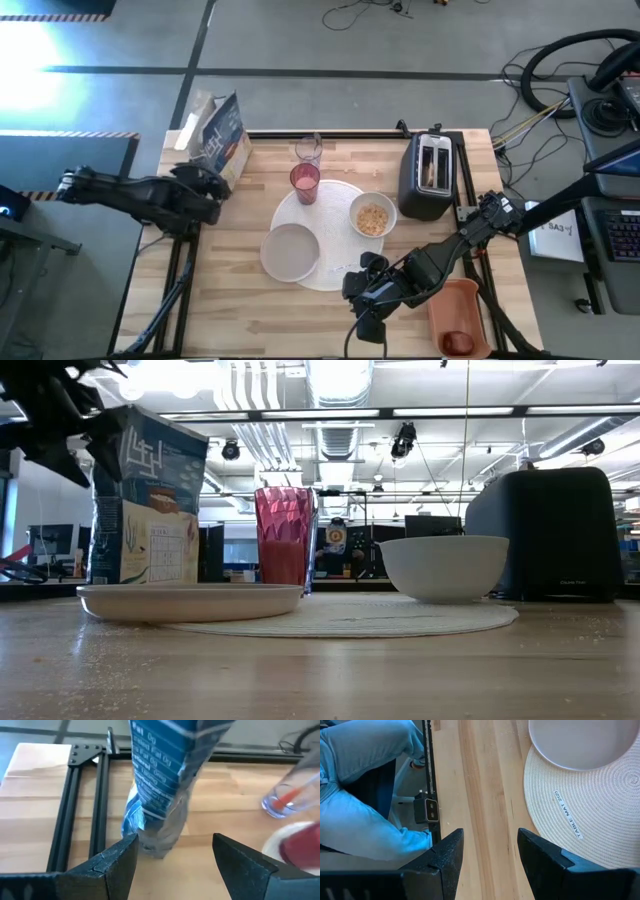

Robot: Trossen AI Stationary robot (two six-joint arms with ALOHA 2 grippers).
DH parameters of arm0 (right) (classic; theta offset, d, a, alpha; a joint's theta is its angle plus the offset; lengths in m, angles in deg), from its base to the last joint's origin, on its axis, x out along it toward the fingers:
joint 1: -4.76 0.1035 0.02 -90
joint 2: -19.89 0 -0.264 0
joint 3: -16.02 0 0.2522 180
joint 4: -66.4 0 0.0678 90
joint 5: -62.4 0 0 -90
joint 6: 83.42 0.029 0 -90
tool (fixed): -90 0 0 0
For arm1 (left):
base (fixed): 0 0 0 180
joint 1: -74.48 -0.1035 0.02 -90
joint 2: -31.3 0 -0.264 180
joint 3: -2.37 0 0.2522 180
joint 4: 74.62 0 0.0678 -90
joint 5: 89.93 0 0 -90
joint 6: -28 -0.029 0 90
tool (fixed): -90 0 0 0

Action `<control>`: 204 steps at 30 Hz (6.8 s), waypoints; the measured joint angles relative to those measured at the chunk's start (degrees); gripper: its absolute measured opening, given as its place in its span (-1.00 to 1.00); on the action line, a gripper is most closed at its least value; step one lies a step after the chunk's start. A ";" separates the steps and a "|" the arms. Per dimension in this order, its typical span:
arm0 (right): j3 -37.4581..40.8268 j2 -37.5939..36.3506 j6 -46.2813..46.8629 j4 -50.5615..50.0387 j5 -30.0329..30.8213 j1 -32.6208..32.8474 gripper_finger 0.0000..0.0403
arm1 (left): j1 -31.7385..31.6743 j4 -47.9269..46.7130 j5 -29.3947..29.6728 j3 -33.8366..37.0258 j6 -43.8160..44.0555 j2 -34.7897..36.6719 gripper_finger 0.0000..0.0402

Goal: Arrange a breakfast setting
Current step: Put the toasted bread from the oven on the peach plate

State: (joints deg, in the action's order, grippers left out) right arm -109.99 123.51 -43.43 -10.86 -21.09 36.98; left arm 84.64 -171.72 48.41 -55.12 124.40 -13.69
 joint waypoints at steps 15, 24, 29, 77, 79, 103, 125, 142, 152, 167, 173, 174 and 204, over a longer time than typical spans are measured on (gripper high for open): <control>0.00 0.00 0.00 0.00 0.02 0.02 -0.13 | 2.05 -2.10 0.07 -8.84 -3.24 0.05 0.33; 0.00 0.00 0.02 0.01 0.02 0.00 -0.13 | 2.60 -3.98 -2.06 -16.77 -6.89 -1.74 0.51; 0.00 0.00 0.00 0.00 0.01 0.02 -0.13 | 4.04 -2.95 -7.51 -18.61 -10.09 -2.86 0.53; 0.00 0.00 0.00 0.02 0.02 0.00 -0.13 | 6.90 -6.70 10.99 -20.17 -23.83 -32.57 0.53; 0.00 0.00 0.00 0.08 0.02 0.02 -0.13 | 6.88 -6.66 10.94 -20.17 -23.83 -32.57 0.53; 0.00 0.00 0.02 2.29 0.00 0.02 -0.13 | 10.57 -2.00 9.15 -19.08 -23.62 -32.63 0.53; 0.00 0.00 0.01 2.60 0.02 0.00 -0.13 | 29.33 13.95 12.63 -17.22 -12.27 -34.11 0.53; 0.00 0.00 0.00 2.62 0.00 0.02 -0.13 | 32.91 40.06 16.68 -17.22 -42.88 -42.84 0.53; 0.00 0.00 0.00 2.62 0.02 0.00 -0.13 | 32.57 36.83 12.20 -17.22 -36.76 -42.39 0.53; 0.00 0.00 -2.21 2.77 0.13 0.01 -0.13 | 32.11 36.18 17.84 -17.17 -40.23 -40.26 0.53; 0.00 0.00 -29.02 2.96 1.04 -0.38 -0.13 | 33.96 34.66 18.16 -14.83 -35.96 -37.36 0.53; 0.00 0.00 -32.06 2.96 1.02 -0.38 -0.13 | 34.07 34.76 18.12 -14.11 -35.00 -36.78 0.53; -0.87 -2.89 -5.40 0.40 18.00 -6.50 -0.13 | 33.56 42.58 21.20 2.96 -31.35 -20.19 0.53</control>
State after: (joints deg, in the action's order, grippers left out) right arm -110.86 120.62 -48.83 -10.46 -3.09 30.48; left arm 118.20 -129.14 69.61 -52.17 93.05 -33.88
